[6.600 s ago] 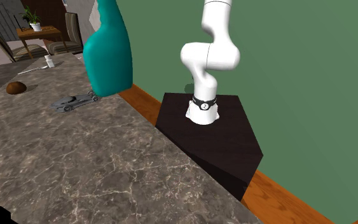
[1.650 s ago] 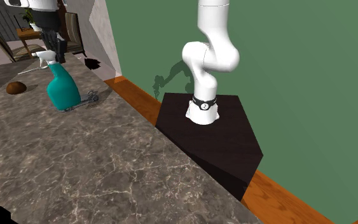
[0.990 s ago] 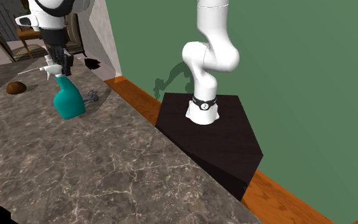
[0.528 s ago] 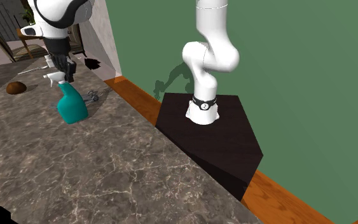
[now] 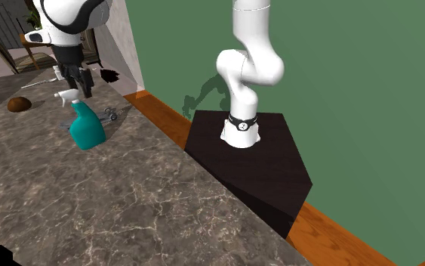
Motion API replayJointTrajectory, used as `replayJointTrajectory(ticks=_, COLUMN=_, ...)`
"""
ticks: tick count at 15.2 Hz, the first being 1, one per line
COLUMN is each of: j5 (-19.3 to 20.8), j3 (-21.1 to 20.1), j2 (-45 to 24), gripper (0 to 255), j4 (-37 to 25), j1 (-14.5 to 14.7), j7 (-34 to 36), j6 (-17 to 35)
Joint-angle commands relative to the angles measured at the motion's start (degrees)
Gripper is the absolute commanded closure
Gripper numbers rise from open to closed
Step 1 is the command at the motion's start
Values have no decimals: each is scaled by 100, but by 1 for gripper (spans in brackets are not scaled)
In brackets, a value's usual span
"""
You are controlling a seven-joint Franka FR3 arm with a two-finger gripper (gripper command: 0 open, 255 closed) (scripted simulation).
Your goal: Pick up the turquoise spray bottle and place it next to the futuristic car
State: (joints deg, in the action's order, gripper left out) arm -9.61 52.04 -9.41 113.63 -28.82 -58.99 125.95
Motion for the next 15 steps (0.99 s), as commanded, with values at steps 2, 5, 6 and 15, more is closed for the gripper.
replayJointTrajectory(ticks=2, j5=0, j3=0, j2=0, gripper=0, j4=0, j1=0, j7=0, j6=0)
replayJointTrajectory(ticks=5, j5=287, j3=71, j2=273, gripper=0, j4=-159, j1=106, j7=193, j6=-318)
replayJointTrajectory(ticks=6, j5=416, j3=92, j2=399, gripper=0, j4=-252, j1=149, j7=280, j6=-483)
replayJointTrajectory(ticks=15, j5=511, j3=94, j2=494, gripper=0, j4=-331, j1=170, j7=344, j6=-616)
